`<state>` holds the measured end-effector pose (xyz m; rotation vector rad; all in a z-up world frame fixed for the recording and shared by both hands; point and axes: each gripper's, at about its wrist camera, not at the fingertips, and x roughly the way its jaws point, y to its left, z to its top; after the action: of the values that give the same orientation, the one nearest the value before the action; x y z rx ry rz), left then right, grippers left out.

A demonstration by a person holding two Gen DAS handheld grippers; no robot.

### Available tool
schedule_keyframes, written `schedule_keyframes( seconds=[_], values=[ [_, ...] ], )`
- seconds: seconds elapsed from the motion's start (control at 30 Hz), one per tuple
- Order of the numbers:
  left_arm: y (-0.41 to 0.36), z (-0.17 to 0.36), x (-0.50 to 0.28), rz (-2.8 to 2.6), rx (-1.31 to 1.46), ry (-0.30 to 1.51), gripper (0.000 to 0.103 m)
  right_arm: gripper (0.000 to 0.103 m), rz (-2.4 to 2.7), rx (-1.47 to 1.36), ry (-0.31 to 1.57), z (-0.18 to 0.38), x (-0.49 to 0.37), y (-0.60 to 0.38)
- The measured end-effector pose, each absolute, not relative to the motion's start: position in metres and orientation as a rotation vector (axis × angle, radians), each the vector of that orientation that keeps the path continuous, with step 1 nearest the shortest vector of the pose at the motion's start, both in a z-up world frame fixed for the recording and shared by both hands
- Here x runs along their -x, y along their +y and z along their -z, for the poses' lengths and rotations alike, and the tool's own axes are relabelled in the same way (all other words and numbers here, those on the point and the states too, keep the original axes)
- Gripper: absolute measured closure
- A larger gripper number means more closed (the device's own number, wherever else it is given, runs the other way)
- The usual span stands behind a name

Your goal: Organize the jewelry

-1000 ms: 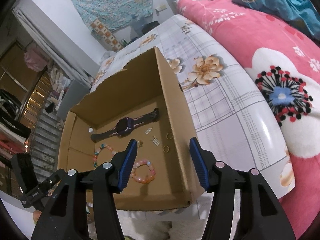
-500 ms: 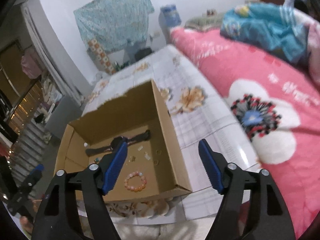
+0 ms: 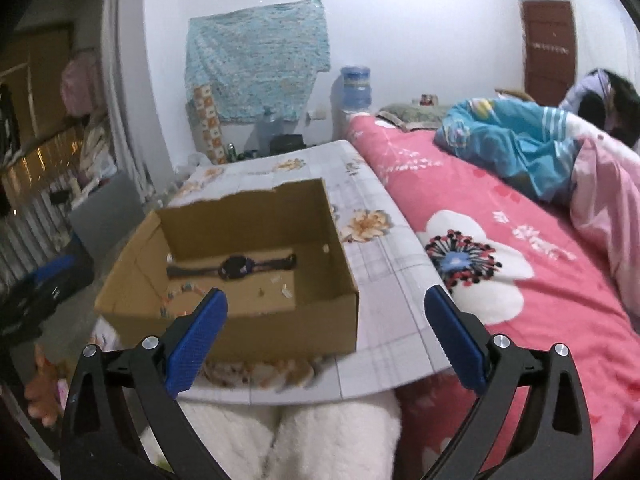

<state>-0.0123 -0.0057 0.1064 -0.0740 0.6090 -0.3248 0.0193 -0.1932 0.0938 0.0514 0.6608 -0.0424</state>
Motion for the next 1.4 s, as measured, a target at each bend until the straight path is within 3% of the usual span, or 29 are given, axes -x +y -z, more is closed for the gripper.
schedule_keyframes(
  seconds=[0.3,0.67,1.4],
  values=[
    [-0.037,-0.07,0.015,0.181,-0.071,0.698,0.006,0.008,-0.03,-0.062,0.797,-0.054,-0.019,-0.187],
    [-0.045,-0.034,0.004,0.058,-0.039,0.866,0.006,0.008,-0.041,-0.015,0.932,-0.025,-0.042,-0.16],
    [-0.043,-0.028,-0.004,0.0,-0.068,0.905,0.006,0.008,-0.03,-0.021,0.963,-0.022,-0.051,-0.156]
  ],
)
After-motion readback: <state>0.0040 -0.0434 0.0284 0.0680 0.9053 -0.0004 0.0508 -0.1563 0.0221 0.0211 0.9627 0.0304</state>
